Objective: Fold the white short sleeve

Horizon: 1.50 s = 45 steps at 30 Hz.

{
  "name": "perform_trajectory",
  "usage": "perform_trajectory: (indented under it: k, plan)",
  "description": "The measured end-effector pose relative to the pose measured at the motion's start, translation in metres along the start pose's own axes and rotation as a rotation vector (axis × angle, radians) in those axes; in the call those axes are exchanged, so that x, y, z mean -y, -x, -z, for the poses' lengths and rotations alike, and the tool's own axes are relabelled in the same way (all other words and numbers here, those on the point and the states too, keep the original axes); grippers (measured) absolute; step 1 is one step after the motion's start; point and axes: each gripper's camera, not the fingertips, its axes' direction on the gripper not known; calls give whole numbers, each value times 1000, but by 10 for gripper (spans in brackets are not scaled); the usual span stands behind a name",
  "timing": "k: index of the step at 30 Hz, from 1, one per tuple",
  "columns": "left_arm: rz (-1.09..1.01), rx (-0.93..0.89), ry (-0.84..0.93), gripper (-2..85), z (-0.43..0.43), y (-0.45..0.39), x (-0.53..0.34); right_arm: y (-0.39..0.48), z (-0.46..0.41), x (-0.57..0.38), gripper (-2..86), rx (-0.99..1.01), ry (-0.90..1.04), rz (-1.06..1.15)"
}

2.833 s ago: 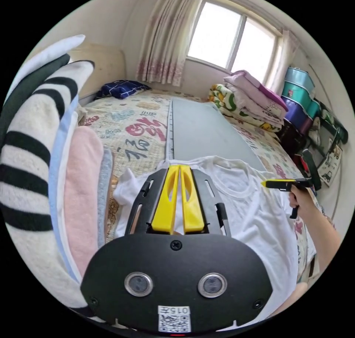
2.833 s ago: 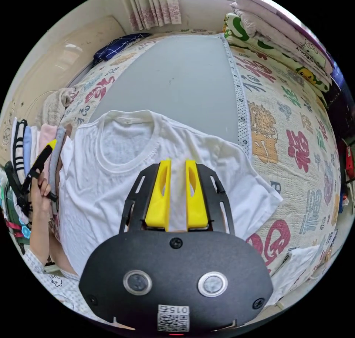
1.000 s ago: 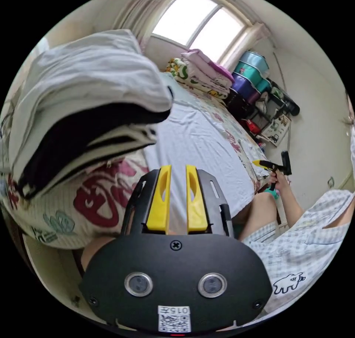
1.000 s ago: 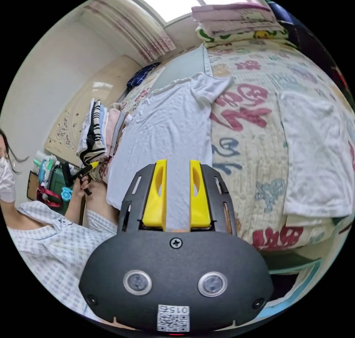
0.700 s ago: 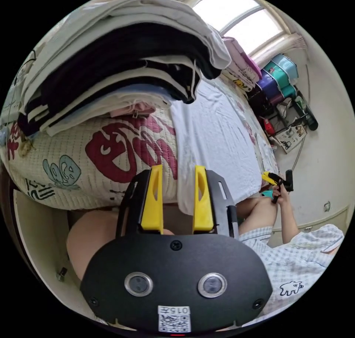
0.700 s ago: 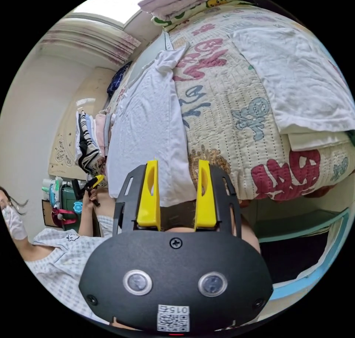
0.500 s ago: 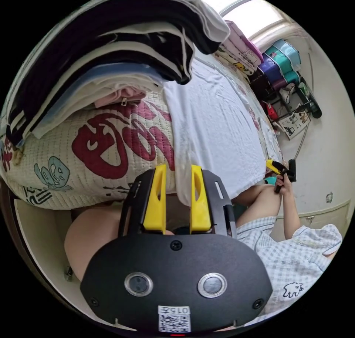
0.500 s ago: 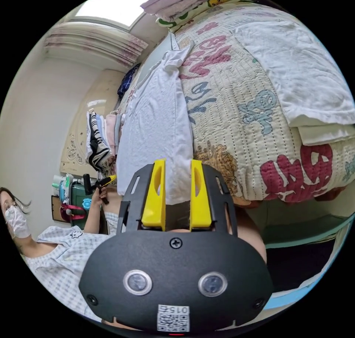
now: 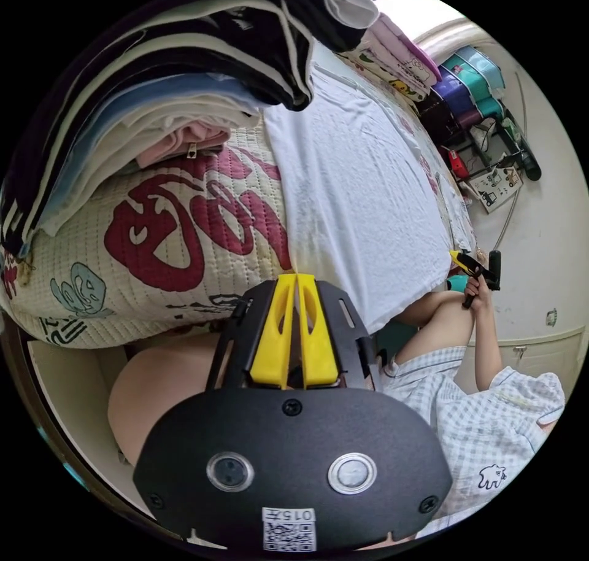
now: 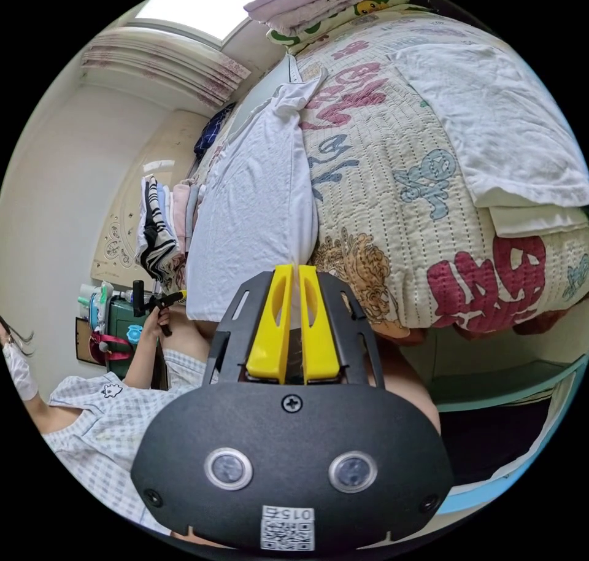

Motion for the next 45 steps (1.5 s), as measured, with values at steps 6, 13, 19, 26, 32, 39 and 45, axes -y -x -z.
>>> perform_trajectory:
  k: [6, 13, 19, 26, 32, 39, 45]
  plan:
    - [20, 22, -55, -5, 32, -4, -12, 9, 8, -21, -2, -14, -25, -14]
    - [40, 9, -79, -7, 62, -10, -17, 21, -2, -38, -4, -63, -24, -34]
    - [38, 63, -11, -6, 63, -38, 12, 46, -40, -36, -4, -174, 55, -5]
    - [-20, 215, -3, -5, 74, -100, 41, 97, -79, -38, -4, -445, 69, 98]
    - [-35, 241, 5, -5, 85, -135, 70, 116, -91, -32, -3, -521, 74, 121]
    - [-81, 302, 36, -4, 93, -179, 109, 134, -81, -12, 14, -549, 92, 116]
    - [-36, 213, 73, 9, 125, -187, 148, 127, 11, 6, 80, -320, -118, -3]
